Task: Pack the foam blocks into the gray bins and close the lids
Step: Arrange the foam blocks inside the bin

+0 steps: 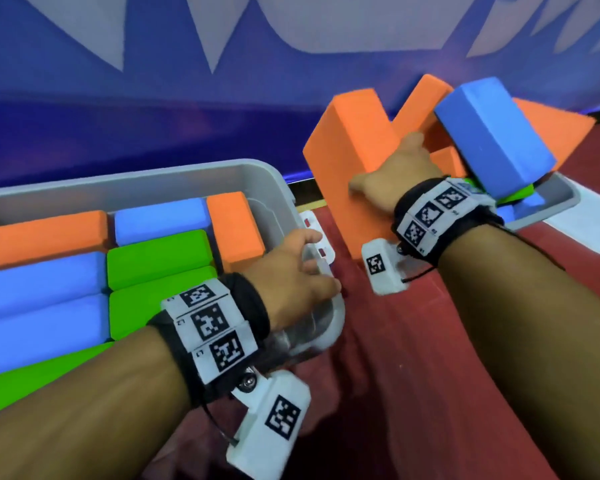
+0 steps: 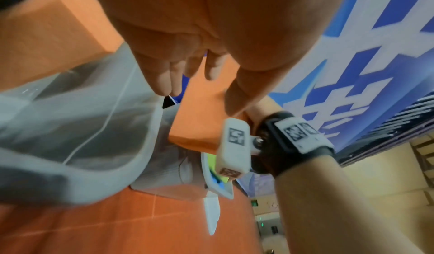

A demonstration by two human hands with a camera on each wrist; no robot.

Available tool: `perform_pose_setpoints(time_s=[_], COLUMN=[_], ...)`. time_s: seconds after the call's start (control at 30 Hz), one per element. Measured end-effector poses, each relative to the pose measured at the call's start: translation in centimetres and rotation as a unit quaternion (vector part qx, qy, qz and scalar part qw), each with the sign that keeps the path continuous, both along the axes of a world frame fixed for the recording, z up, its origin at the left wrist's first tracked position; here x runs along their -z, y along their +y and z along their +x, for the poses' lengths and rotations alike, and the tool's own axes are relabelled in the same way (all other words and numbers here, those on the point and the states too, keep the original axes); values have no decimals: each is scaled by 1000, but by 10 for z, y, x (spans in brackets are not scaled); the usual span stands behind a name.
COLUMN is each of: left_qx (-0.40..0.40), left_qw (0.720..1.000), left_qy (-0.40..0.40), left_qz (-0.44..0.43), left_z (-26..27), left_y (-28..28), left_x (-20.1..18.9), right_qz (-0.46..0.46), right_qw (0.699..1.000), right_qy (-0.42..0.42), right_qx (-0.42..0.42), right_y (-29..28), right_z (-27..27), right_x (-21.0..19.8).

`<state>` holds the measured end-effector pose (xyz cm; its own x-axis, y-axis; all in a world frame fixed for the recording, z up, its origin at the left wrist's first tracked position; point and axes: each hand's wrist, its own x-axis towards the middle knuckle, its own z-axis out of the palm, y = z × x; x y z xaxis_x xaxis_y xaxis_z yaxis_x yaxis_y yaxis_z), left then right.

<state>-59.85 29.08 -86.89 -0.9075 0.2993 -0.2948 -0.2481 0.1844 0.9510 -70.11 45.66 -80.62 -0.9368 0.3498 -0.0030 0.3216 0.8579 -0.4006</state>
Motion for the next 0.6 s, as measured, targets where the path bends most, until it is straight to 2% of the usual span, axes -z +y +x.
perform_pose_setpoints(time_s=[0.1,0.17,0.3,0.37,0.5,0.6], left_qx=[-39,-68,-67,-63,-93,-125], left_qw=[999,996,997,997,990,986], left_qy=[26,19,-3,-8,-38,-24], left_qz=[24,59,34,42,100,104], left_z=[-5,-3,14,19,36,37], left_y=[-24,-38,-62,-70,-77,-79], left_x=[-16,-21,-10,0,11,18], right_qz=[-51,-37,62,68,-50,-102], right_qw=[998,994,976,967,937,920], right_qy=[17,-38,-129,-176,-285,-297], right_qx=[-41,-96,-167,-173,-196,-235], right_y=[-25,-50,-94,-103,-107,-97], right_z=[22,37,60,65,70,70], right_x=[-55,-65,-45,-29,-5,-4])
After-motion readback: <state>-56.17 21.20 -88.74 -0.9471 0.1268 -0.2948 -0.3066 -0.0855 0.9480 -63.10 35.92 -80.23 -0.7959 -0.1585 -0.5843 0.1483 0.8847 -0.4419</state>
